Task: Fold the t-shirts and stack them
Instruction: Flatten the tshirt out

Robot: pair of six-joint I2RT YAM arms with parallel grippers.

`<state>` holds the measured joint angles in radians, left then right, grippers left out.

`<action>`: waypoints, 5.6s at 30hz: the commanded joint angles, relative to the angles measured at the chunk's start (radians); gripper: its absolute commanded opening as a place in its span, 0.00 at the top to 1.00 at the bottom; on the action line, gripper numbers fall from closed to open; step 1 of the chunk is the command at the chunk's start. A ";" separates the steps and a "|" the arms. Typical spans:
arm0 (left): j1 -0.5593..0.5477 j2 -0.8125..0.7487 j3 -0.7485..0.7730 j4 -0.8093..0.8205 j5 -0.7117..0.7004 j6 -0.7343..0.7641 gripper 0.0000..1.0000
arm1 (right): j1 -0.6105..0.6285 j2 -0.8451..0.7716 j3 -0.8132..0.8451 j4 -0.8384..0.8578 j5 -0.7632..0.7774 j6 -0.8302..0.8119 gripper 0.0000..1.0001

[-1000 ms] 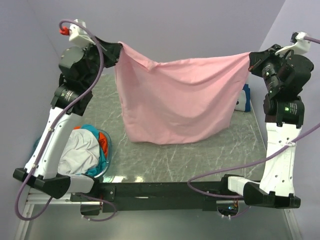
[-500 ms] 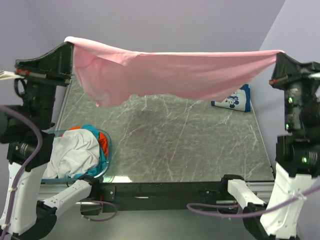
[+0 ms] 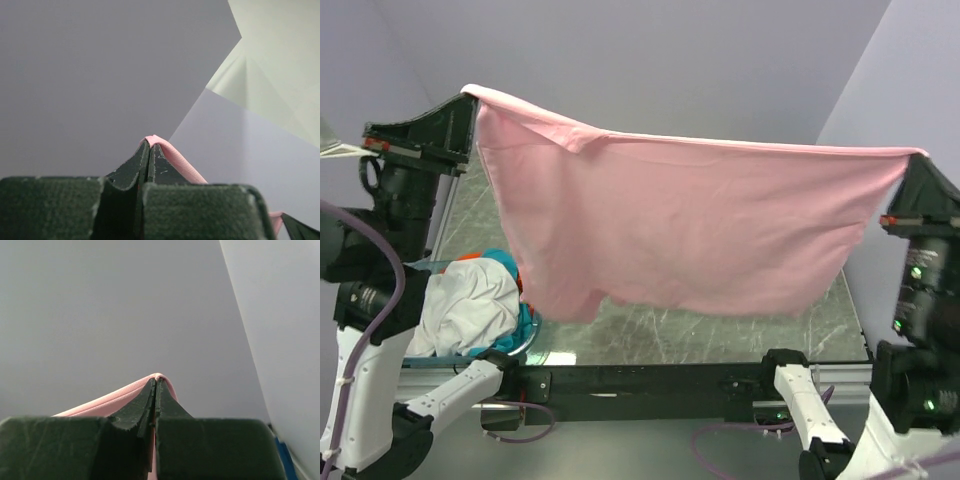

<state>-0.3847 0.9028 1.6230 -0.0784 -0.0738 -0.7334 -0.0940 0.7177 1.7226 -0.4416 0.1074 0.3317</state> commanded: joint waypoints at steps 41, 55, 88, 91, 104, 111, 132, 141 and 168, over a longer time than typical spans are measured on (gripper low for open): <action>-0.008 0.714 -0.386 -0.320 0.155 -0.080 0.20 | 0.011 0.775 -0.662 -0.042 -0.416 0.053 0.28; -0.008 0.821 -0.457 -0.307 0.137 -0.043 0.22 | 0.069 0.928 -0.670 -0.100 -0.365 0.093 0.32; 0.001 1.327 0.060 -0.380 0.183 0.155 0.24 | 0.065 1.316 -0.183 -0.334 -0.138 0.084 0.31; 0.006 1.386 0.161 -0.397 0.203 0.169 0.24 | 0.054 1.361 -0.104 -0.370 -0.126 0.086 0.31; 0.017 1.362 0.296 -0.423 0.206 0.178 0.22 | 0.048 1.320 0.019 -0.376 -0.297 0.046 0.31; 0.023 1.219 0.192 -0.403 0.177 0.157 0.21 | 0.089 1.208 -0.115 -0.355 -0.327 0.026 0.32; 0.023 0.946 -0.302 -0.288 0.175 0.089 0.23 | 0.186 0.977 -0.575 -0.241 -0.348 0.078 0.32; 0.017 0.946 -0.344 -0.261 0.126 0.094 0.24 | 0.188 0.991 -0.609 -0.230 -0.287 0.092 0.32; 0.004 1.239 -0.023 -0.368 0.049 0.204 0.23 | 0.131 1.227 -0.376 -0.284 -0.179 0.102 0.31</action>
<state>-0.3767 2.0937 1.5349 -0.4259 -0.0166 -0.5632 0.0544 1.9068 1.2861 -0.7143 -0.1043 0.4305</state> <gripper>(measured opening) 0.774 0.689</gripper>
